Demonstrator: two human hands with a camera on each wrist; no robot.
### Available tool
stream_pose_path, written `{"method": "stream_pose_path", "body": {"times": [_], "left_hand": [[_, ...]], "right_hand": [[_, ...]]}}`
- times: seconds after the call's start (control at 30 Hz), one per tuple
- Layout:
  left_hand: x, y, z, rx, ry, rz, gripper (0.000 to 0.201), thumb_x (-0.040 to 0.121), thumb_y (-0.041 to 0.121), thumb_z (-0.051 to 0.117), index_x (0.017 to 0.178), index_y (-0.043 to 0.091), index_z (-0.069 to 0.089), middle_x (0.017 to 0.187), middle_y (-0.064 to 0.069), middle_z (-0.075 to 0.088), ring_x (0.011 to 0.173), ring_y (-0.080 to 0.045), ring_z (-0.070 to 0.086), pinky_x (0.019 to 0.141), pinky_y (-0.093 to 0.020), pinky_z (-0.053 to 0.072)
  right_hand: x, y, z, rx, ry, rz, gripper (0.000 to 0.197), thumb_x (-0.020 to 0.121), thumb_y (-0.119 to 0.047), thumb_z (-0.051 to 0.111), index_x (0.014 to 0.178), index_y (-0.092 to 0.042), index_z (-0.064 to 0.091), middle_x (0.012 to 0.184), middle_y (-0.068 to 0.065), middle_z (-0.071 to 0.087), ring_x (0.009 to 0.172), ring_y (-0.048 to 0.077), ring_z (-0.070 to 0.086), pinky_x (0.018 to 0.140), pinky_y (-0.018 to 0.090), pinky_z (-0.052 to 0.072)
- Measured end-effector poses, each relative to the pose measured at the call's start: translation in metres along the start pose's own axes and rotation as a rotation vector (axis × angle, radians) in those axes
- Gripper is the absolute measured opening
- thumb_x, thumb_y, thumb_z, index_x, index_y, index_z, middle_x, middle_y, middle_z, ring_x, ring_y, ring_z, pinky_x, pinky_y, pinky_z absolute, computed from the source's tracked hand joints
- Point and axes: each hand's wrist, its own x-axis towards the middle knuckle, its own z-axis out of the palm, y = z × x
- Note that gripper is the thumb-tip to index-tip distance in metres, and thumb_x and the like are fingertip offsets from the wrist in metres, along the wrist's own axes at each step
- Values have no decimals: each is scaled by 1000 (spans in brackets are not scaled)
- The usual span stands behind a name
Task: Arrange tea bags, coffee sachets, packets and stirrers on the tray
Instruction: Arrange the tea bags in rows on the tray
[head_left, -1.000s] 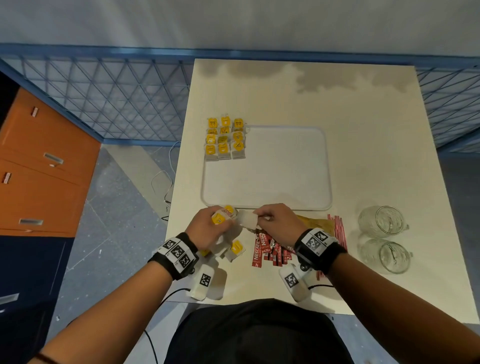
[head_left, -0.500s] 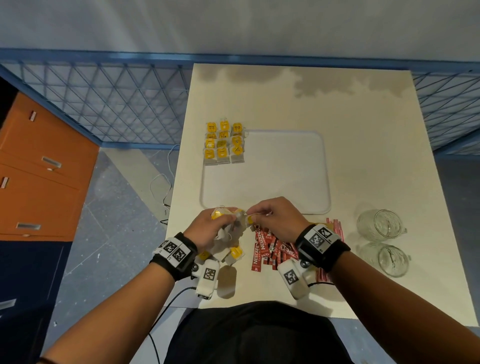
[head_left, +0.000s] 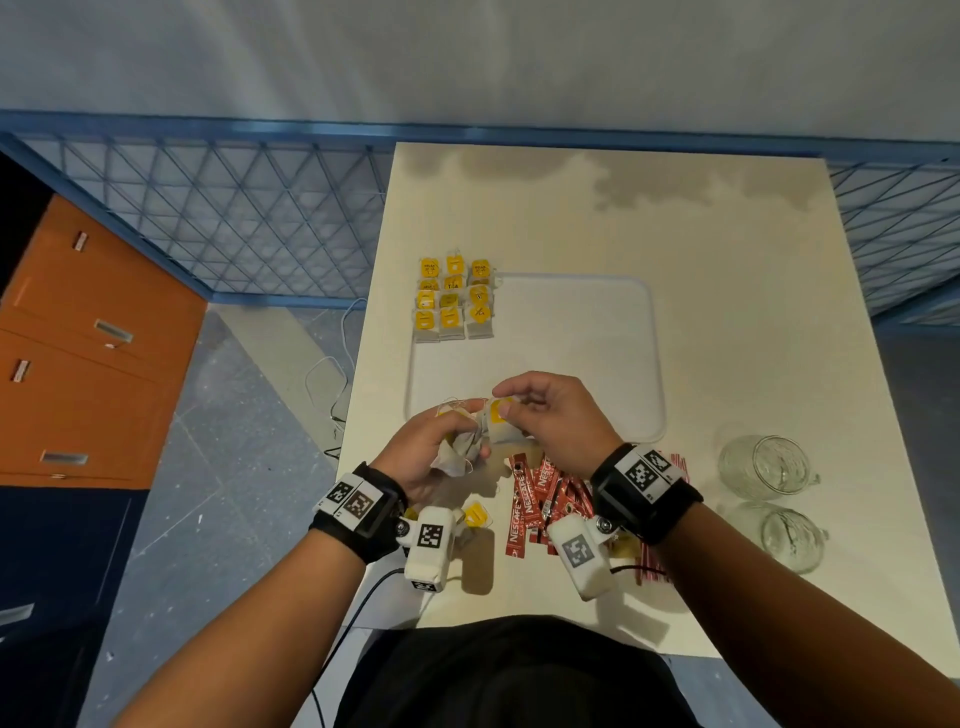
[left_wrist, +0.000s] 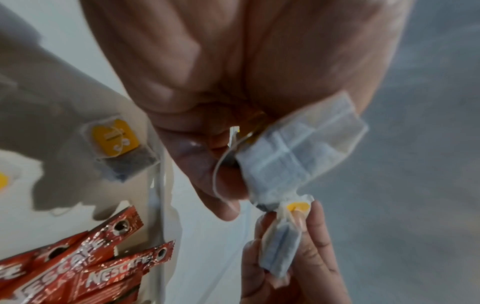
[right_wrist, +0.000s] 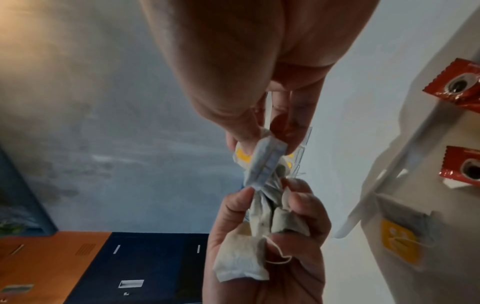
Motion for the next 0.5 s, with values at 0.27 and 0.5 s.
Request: {"method": "stream_pose_path", "body": {"times": [0.27, 0.5], "left_hand": [[-3, 4, 4, 4, -2, 27, 50, 85, 20, 69, 128, -1, 56, 109, -30, 64, 75, -31, 65, 46, -23, 47], [-1, 2, 2, 111, 101, 91, 21, 94, 5, 66, 114, 6, 60, 93, -21, 68, 65, -22, 65, 40, -19, 41]], "right_hand": [[2, 3, 11, -22, 59, -25, 20, 92, -12, 75, 95, -32, 76, 82, 2, 71, 70, 12, 63, 76, 37, 59], [4, 3, 15, -26, 72, -43, 15, 92, -13, 76, 97, -27, 77, 88, -8, 72, 73, 8, 63, 74, 24, 56]]}}
